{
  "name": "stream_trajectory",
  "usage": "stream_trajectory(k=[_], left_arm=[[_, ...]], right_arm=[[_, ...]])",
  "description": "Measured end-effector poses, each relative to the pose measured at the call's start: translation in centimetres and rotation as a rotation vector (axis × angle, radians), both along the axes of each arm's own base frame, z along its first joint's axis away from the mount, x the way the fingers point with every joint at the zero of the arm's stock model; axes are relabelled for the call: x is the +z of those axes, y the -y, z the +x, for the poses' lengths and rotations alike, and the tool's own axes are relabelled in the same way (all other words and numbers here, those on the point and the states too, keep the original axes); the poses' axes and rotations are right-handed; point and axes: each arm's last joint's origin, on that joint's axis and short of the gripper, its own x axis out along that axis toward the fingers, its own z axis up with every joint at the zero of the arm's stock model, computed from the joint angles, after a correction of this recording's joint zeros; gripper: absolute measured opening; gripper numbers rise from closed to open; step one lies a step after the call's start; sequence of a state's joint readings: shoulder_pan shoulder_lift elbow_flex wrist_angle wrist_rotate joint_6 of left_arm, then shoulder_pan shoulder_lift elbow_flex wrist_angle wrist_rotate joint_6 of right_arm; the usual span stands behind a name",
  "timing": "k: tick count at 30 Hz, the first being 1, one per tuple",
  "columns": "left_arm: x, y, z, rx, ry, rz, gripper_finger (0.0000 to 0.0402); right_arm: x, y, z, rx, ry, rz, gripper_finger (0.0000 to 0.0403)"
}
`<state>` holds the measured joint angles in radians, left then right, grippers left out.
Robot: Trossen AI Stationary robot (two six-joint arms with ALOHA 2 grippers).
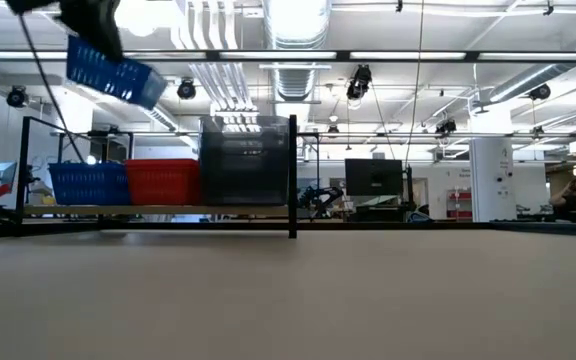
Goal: Stack baskets on shelf by color
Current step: Stack the blue bin on the stacked blue bins on the shelf
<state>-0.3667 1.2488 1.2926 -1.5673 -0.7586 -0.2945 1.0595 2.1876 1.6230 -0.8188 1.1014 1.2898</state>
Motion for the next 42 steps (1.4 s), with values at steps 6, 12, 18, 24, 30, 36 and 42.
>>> stream_trajectory(k=[6, 12, 18, 24, 30, 36, 42], left_arm=[[-1.6, -4.3, -3.4, 0.030, -0.056, -0.017, 0.0000], [-3.2, -6.0, -5.5, -0.030, -0.079, -0.037, 0.0000], [-5.3, -6.9, -6.0, -0.055, -0.040, -0.002, 0.0000], [-7.4, -7.5, -6.4, -0.057, -0.060, -0.020, 0.0000], [-8.3, -7.7, -6.7, -0.072, -0.028, -0.080, 0.0000], [-8.4, -7.8, -6.4, -0.093, 0.026, -0.081, 0.0000], [-8.3, -7.9, -6.0, -0.109, 0.037, -0.066, 0.0000]], right_arm=[[0.0, 0.1, 0.2, -0.001, 0.000, -0.001, 0.0063], [0.0, 0.3, 0.7, -0.013, 0.002, 0.001, 0.0063], [0.0, 0.8, 1.4, -0.033, 0.004, 0.005, 0.0063], [0.0, 1.2, 1.9, -0.048, 0.005, 0.006, 0.0063], [0.0, 1.2, 2.0, -0.050, 0.005, 0.007, 0.0063], [0.0, 1.2, 2.0, -0.050, 0.005, 0.008, 0.0063], [0.0, 1.2, 2.0, -0.050, 0.006, 0.010, 0.0063]])
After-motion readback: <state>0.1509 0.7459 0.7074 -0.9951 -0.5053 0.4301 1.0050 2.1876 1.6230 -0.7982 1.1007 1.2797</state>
